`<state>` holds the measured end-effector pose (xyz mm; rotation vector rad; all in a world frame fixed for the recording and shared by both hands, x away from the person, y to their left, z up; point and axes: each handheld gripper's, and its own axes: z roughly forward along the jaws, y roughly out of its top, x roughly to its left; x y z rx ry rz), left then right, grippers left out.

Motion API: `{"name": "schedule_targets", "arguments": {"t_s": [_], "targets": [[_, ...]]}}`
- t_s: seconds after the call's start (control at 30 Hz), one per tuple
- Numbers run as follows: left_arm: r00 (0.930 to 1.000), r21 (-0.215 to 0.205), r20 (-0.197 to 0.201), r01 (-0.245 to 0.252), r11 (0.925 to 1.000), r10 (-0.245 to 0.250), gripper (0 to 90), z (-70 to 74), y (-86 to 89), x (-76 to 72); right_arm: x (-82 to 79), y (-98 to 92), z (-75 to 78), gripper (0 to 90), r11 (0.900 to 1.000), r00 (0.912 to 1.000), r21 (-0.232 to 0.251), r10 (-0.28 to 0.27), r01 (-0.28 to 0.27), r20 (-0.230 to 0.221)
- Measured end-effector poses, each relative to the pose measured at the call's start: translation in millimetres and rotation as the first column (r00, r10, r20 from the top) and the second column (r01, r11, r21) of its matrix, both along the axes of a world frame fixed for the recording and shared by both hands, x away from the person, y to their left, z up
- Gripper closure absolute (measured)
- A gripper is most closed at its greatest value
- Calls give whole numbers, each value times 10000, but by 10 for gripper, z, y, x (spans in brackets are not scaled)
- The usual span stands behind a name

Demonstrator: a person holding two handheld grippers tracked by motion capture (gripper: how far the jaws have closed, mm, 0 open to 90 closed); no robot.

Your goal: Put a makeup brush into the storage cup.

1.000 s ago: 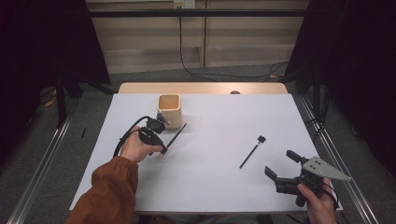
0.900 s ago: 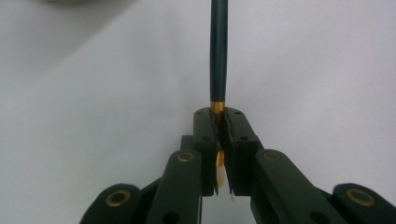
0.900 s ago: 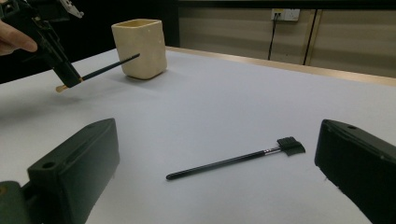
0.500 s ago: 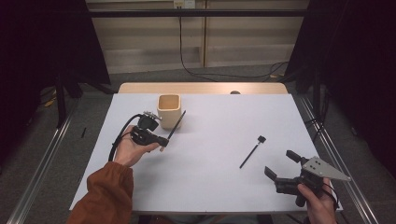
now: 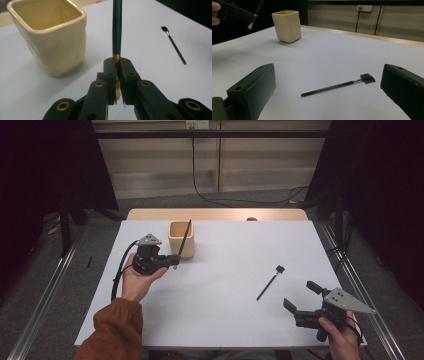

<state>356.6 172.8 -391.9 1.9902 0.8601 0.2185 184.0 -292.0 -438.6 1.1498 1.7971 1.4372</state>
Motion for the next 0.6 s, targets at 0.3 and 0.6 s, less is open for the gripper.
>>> {"name": "schedule_targets", "arguments": {"t_s": [0.3, 0.6], "targets": [[9930, -1316, 1110, -258, 9910, 406, 846, 84, 87, -76, 1, 0, 0, 0, 10000, 10000, 19, 6, -6, -5], [9783, -2069, 1920, -370, 9777, 777, 846, 134, 144, -160, 1, 0, 1, 0, 10000, 10000, -21, 23, -23, 0]]}}
